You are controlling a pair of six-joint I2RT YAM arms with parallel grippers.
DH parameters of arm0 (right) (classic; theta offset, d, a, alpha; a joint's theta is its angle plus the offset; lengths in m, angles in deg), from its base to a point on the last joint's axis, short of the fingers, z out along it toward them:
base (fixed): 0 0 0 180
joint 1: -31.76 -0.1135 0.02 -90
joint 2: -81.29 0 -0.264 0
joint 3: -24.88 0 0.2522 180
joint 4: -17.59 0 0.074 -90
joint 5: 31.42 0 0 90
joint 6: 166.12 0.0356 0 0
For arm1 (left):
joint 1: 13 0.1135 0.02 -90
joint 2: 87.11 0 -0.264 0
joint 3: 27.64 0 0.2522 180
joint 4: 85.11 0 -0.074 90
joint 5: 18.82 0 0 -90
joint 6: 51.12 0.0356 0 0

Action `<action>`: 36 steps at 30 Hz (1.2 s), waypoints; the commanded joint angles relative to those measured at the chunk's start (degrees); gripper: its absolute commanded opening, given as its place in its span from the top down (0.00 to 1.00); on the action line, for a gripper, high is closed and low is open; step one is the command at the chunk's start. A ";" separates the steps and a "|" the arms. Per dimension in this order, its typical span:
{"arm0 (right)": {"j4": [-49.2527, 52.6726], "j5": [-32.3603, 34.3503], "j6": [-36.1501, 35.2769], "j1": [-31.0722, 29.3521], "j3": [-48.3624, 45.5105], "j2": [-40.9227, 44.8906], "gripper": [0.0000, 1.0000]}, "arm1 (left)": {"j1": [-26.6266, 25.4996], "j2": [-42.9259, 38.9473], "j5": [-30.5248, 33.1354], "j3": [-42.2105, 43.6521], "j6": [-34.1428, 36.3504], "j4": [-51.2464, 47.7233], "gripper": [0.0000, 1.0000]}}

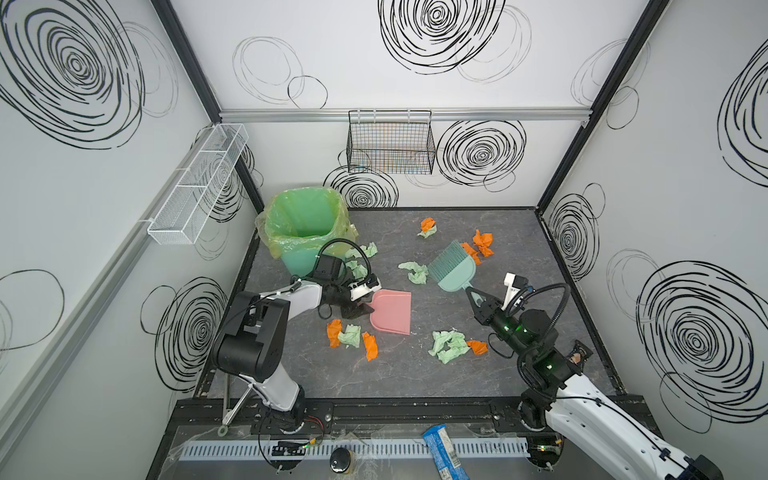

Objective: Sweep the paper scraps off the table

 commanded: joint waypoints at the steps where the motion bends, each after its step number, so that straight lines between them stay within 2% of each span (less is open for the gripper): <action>1: -2.08 0.00 -0.45 0.23 0.40 -0.39 1.00 | -0.57 0.63 0.72 0.07 -0.13 0.48 0.43; 7: -3.45 -0.37 -0.31 0.35 0.39 -2.02 1.00 | -1.13 0.36 0.89 0.33 0.75 -0.12 0.45; 8: -3.70 -0.50 -0.27 0.29 0.42 -2.24 1.00 | -1.06 0.15 0.06 0.42 1.60 -1.02 0.40; 9: -3.87 -0.55 -0.25 0.33 0.46 -2.53 1.00 | -0.59 -0.23 -1.38 0.42 2.88 -2.15 0.31; 11: -3.86 -0.86 -0.18 0.32 0.52 -2.80 1.00 | 1.03 -0.94 -4.65 0.13 5.49 -4.86 0.21; 15: -2.75 -0.47 -0.69 0.36 0.56 -2.30 1.00 | 2.89 -1.40 -7.25 -2.82 6.32 -10.61 0.19; 18: -2.54 -0.20 -0.97 0.55 0.32 -2.19 1.00 | 1.69 -2.18 -4.96 -4.54 5.88 -13.09 0.20; 22: -3.22 -0.52 -0.73 0.78 -0.13 -2.68 1.00 | -0.54 -4.48 5.95 -2.40 9.66 -11.20 0.20; 26: -4.67 -0.70 -0.50 0.87 -0.75 -3.62 1.00 | 0.68 -2.16 7.43 -3.47 14.82 -15.59 0.18; 33: -5.56 -1.86 0.40 0.78 -0.54 -4.83 1.00 | 1.62 1.15 9.55 -6.16 17.11 -16.00 0.18; 36: -4.23 -1.39 -0.13 0.86 -0.33 -3.83 1.00 | 2.48 3.64 8.96 -9.23 18.77 -19.93 0.21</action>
